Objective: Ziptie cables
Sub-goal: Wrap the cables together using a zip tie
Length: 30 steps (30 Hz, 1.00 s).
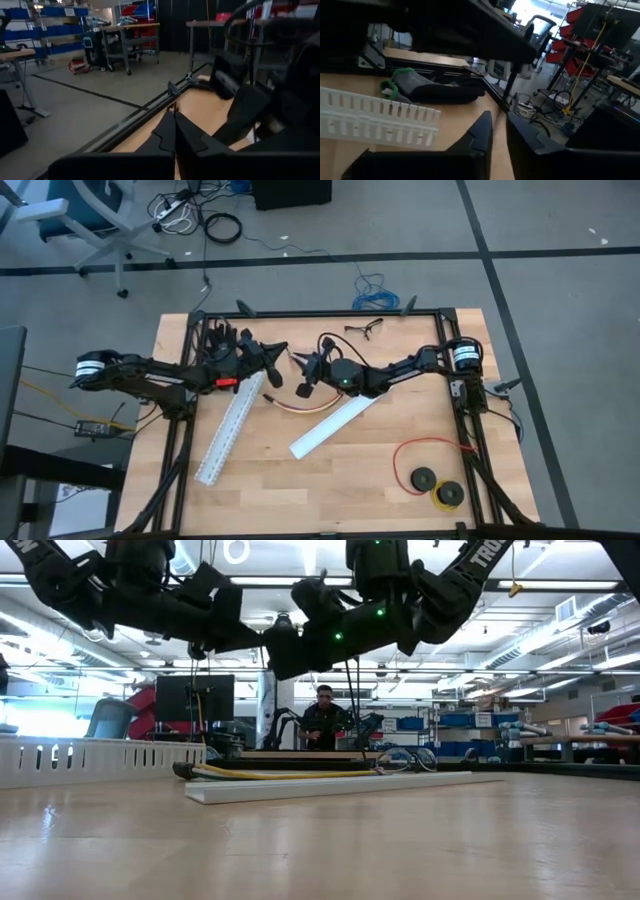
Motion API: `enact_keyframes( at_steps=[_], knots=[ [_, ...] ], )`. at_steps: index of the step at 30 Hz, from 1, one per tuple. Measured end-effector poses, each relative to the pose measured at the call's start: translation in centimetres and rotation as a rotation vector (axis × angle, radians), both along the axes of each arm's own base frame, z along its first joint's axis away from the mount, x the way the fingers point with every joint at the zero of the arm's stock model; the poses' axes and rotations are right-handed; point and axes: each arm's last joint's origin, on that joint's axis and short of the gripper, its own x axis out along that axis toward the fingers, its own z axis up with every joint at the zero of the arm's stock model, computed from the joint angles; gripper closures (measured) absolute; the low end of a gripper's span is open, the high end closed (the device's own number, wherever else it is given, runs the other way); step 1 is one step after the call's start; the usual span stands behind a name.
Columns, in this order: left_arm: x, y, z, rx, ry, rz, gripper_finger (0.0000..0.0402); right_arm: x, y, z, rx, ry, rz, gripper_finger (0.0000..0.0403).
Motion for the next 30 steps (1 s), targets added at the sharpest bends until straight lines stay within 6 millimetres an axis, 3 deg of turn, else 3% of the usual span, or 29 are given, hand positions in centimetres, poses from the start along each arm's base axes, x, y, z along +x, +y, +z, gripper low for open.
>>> enact_keyframes(
  at_steps=[7,11,15,23,30],
  knots=[
    [-1.2,-0.2,-0.6,0.02,0.206,-0.007,0.04,0.1,1.4,-0.2,0.0,0.021,0.036,0.0278],
    [-1.9,-0.6,0.0,0.05,0.232,-0.086,0.0401,0.1,2.2,-1.4,0.089,0.12,0.241,0.0249],
    [-2.9,-1.2,0.9,0.074,0.227,-0.239,0.0401,-0.1,1.3,-2.5,0.313,0.17,0.356,0.0252],
    [-5.3,-2.3,1.4,0.051,0.277,-0.609,0.0401,-0.1,0.6,-2.4,0.549,0.152,0.536,0.028],
    [-6.8,-2.6,0.8,-0.014,0.34,-0.814,0.0401,1.8,1.4,0.1,0.585,0.221,0.522,0.0291]
  ],
)
